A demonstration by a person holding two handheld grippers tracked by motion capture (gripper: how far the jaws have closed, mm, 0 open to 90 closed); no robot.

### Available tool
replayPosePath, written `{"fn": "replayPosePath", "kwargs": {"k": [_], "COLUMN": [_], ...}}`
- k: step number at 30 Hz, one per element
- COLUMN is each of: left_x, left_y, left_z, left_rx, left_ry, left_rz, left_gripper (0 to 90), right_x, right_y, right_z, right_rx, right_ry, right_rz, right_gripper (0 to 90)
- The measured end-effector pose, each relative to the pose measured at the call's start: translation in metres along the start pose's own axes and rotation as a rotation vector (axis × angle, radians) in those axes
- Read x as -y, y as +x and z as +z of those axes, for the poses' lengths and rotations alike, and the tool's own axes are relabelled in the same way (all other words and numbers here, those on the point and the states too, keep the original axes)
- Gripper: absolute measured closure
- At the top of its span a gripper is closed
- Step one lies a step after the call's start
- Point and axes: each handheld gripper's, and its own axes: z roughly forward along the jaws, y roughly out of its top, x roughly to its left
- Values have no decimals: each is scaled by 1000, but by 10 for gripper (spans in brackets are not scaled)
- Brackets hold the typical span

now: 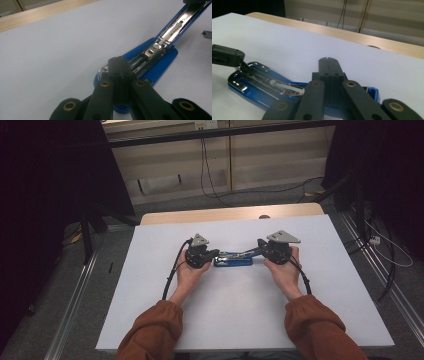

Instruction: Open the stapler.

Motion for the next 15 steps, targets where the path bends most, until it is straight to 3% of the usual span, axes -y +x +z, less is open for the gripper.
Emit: {"fn": "replayPosePath", "kwargs": {"k": [5, 15], "left_x": [0, 0], "left_y": [-1, -2], "left_z": [2, 5], "left_rx": [-3, -1], "left_ry": [-5, -3], "left_rz": [9, 8], "left_gripper": [900, 900], "right_x": [5, 11], "right_y": [-7, -16], "right_z": [-2, -6], "right_rx": [-3, -1], "right_ry": [13, 61], "right_rz": [19, 8], "right_gripper": [900, 900]}}
